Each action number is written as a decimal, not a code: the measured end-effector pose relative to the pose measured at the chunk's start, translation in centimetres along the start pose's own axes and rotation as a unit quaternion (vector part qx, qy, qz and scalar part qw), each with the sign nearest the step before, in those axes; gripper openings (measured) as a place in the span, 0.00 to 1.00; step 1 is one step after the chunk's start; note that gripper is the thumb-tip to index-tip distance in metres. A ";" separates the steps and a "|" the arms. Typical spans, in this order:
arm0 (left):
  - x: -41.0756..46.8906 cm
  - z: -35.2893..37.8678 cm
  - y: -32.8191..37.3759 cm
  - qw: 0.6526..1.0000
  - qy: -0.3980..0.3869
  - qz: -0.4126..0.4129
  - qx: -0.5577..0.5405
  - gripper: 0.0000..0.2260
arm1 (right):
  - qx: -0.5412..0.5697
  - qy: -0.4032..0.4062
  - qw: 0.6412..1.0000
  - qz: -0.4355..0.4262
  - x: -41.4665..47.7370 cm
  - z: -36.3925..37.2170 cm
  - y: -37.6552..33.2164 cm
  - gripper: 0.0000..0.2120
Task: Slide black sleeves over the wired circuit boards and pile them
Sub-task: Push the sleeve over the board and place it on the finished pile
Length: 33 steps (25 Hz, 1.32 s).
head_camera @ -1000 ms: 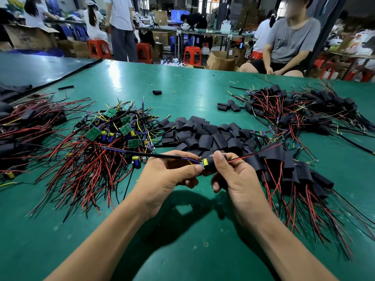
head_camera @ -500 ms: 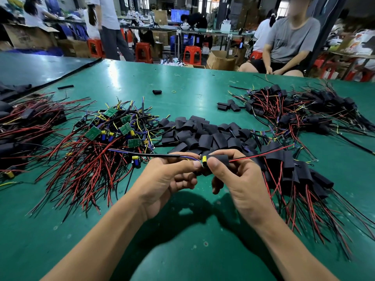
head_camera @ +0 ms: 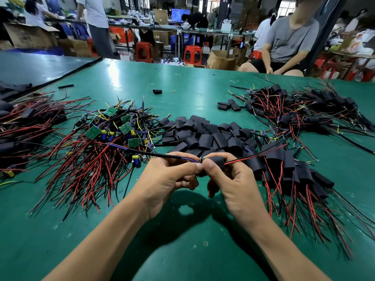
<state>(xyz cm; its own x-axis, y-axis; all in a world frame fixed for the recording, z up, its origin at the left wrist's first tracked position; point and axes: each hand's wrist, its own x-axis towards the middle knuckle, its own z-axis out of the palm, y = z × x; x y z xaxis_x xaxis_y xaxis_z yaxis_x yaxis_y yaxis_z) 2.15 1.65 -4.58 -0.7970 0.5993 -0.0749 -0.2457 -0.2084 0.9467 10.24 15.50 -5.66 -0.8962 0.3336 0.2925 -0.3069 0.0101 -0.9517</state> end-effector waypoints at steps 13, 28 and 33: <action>0.2 -0.4 0.2 0.999 -0.004 0.020 -0.027 0.13 | 0.004 0.008 0.996 0.083 0.0 0.2 -0.3 0.20; -0.1 -0.1 0.3 0.998 -0.029 0.018 -0.046 0.08 | 0.140 -0.010 0.979 0.149 0.5 0.1 0.2 0.28; -0.3 -0.3 0.6 0.998 -0.041 -0.002 -0.052 0.08 | 0.184 0.000 0.968 0.168 0.3 0.6 0.2 0.27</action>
<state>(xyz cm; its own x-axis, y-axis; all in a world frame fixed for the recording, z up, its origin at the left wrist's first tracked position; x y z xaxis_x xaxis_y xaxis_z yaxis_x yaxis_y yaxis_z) 2.04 1.14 -4.08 -0.7494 0.6603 -0.0487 -0.3078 -0.2823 0.9086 9.76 15.04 -5.73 -0.9651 0.2602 -0.0286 -0.0910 -0.4360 -0.8953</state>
